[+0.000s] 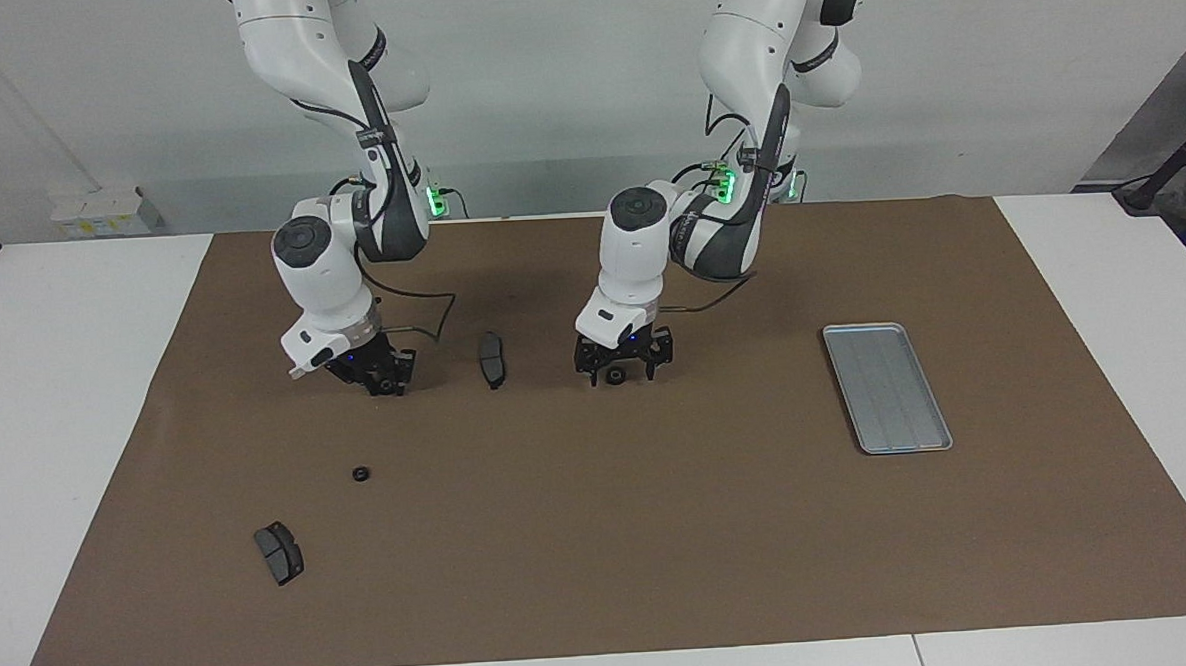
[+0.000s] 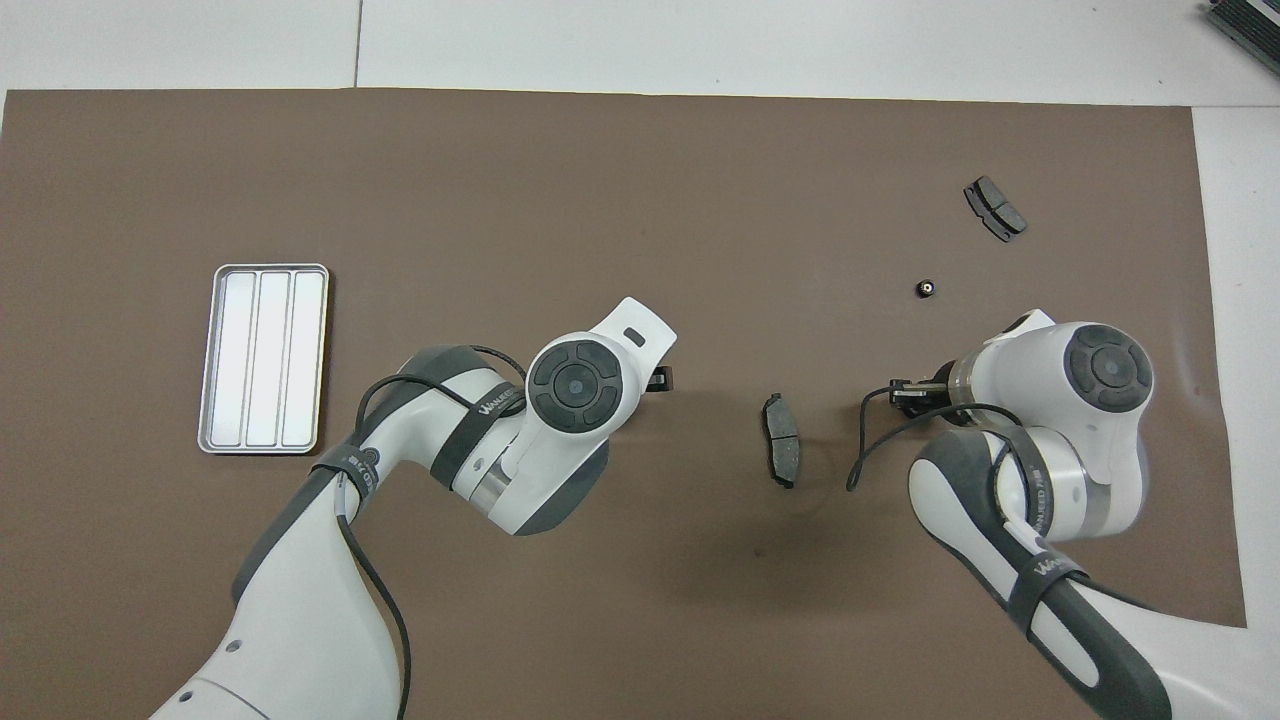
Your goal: Pick bearing gear from pile to tray
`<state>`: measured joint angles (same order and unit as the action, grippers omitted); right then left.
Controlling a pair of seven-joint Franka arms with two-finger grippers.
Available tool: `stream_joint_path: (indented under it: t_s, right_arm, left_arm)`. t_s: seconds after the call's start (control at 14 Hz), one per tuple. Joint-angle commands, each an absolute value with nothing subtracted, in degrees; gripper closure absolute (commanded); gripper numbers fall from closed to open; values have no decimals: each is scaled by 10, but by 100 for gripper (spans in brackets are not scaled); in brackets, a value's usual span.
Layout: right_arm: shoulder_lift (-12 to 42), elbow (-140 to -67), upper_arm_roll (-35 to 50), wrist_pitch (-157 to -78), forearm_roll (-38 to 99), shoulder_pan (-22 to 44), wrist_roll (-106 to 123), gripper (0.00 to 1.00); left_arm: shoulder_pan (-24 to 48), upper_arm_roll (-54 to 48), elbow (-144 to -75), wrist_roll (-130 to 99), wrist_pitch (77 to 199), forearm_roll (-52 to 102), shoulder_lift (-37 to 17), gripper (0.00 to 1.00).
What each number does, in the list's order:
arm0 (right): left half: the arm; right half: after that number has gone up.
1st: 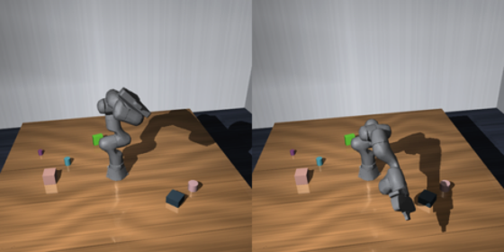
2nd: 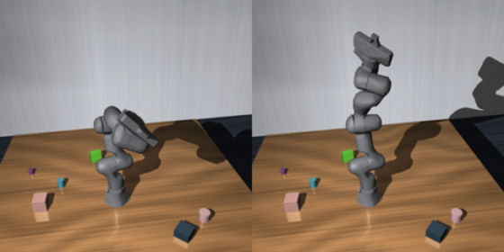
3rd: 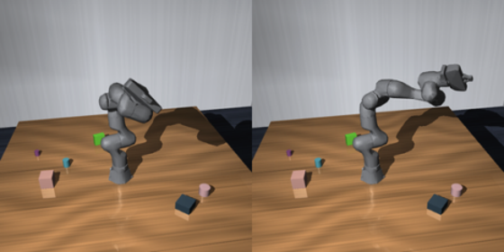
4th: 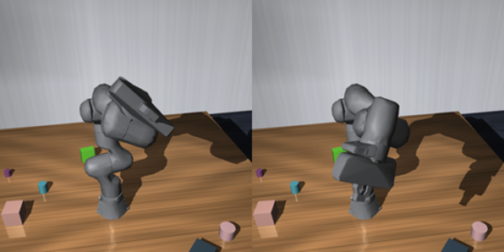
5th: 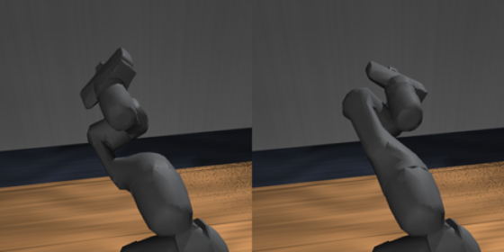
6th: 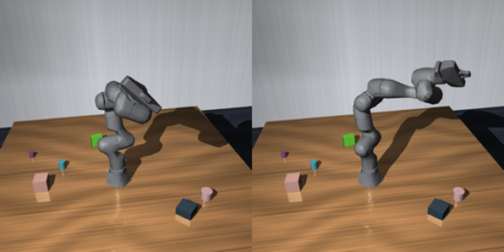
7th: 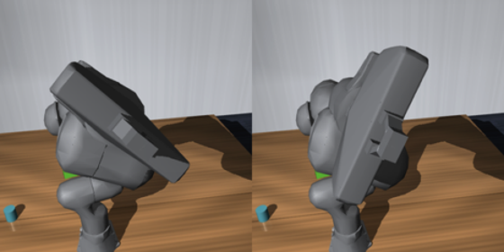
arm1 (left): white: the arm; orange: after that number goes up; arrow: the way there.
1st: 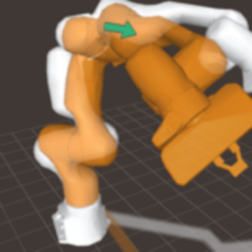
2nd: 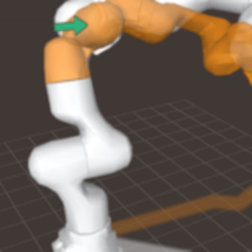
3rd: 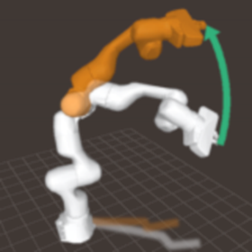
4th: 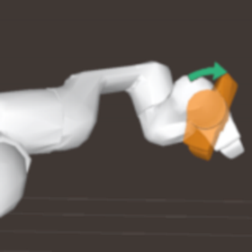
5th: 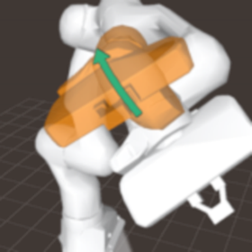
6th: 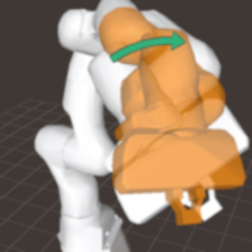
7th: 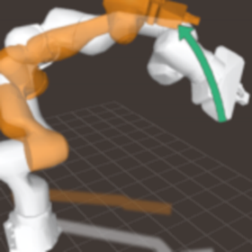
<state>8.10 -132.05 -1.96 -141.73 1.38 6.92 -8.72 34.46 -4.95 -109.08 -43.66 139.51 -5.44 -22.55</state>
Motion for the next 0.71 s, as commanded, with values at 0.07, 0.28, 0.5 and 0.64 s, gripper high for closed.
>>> stream_joint_path:
  t_s: [0.07, 0.28, 0.5, 0.64]
  right_arm:
    - [81, -1325, -13, -1428, 10, 60, -82, 93]
    - [83, -1303, -12, -1422, 11, 61, -83, 95]
    - [83, -1284, -13, -1416, 17, 58, -84, 97]
    - [83, -1269, -13, -1403, 18, 55, -84, 99]
  left_arm:
    - [360, -40, -1121, -428, 1412, -69, -210, 7]
    - [360, -40, -1121, -426, 1419, -69, -213, 15]
    - [359, -40, -1122, -423, 1421, -69, -214, 31]
    - [359, -41, -1126, -423, 1428, -69, -214, 40]
